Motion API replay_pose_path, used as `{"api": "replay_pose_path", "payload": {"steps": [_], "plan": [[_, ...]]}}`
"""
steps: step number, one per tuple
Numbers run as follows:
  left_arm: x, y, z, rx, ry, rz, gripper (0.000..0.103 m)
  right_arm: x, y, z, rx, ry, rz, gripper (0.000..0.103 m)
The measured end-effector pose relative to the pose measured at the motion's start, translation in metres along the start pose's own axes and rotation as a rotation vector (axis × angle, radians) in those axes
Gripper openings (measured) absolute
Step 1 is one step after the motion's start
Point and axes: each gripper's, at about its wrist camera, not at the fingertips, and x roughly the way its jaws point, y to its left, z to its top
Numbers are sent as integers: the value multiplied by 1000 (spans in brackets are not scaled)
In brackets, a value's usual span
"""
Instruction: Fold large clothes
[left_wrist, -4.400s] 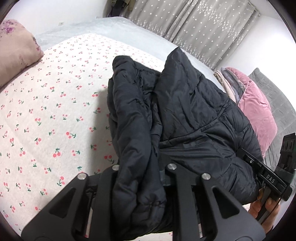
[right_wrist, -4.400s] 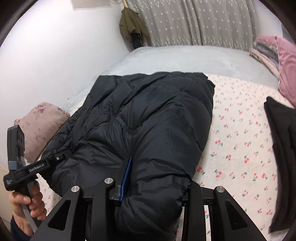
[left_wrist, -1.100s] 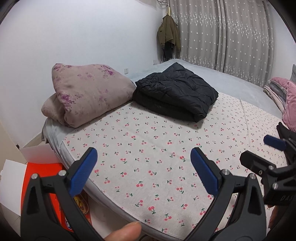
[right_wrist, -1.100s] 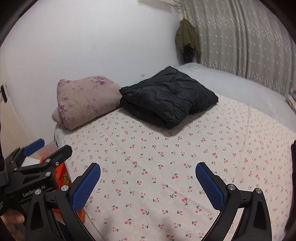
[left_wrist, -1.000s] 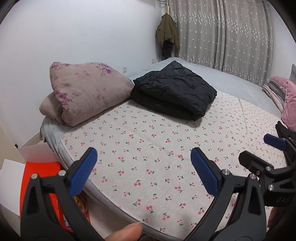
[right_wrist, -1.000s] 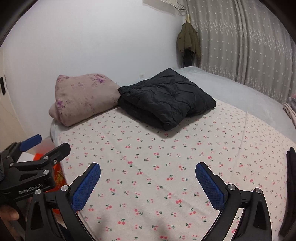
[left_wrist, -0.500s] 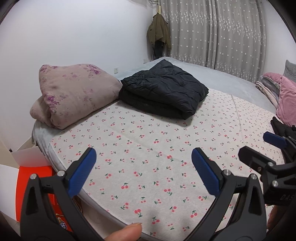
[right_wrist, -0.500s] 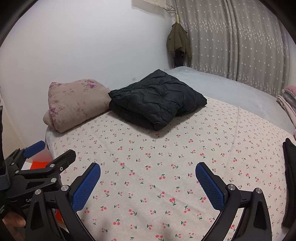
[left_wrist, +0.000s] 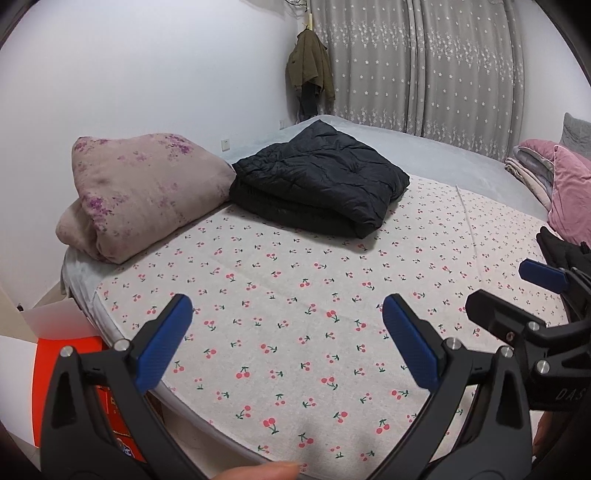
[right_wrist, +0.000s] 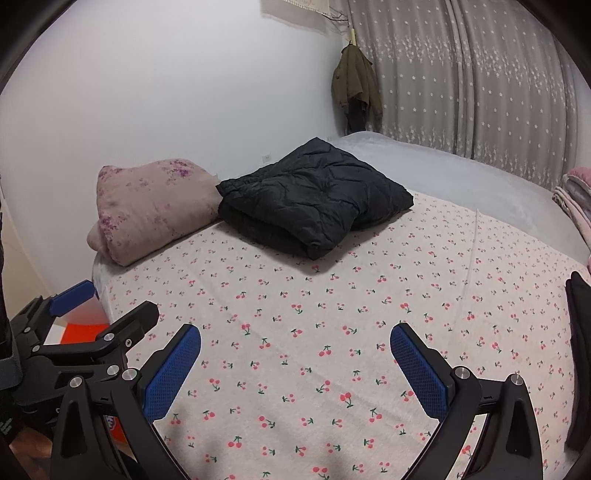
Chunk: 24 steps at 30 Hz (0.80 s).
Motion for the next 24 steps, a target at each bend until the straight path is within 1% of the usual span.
{"api": "replay_pose_path", "payload": {"steps": [13, 24], "plan": [[-3, 0, 0, 3, -19, 43, 102, 3, 2, -2, -5, 13, 5, 103], [-8, 3, 1, -19, -40, 65, 102, 4, 3, -2, -10, 9, 1, 103]]}}
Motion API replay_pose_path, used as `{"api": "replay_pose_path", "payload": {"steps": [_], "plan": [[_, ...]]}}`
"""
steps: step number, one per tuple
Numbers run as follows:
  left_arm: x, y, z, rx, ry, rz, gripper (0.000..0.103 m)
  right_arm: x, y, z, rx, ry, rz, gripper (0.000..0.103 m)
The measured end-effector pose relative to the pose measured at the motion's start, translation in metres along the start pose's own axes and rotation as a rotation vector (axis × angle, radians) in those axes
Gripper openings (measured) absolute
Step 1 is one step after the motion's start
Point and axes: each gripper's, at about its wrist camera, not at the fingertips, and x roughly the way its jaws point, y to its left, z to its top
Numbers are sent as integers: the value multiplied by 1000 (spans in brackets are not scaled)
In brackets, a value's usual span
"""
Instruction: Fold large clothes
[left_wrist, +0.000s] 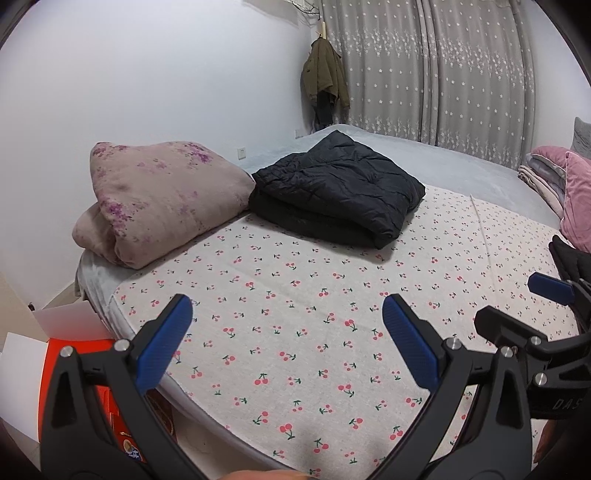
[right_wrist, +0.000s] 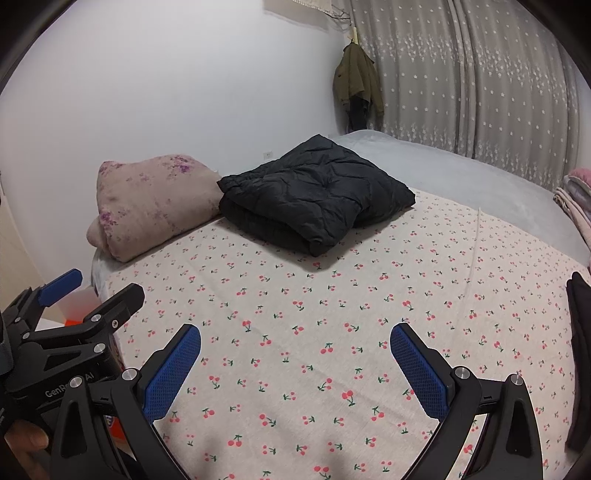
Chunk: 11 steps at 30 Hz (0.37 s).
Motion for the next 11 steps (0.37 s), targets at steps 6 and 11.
{"api": "replay_pose_path", "payload": {"steps": [6, 11], "plan": [[-1, 0, 1, -1, -8, 0, 102, 0, 2, 0, -7, -3, -2, 103], [-2, 1, 2, -1, -9, 4, 102, -1, 2, 0, -4, -3, -4, 103]]}}
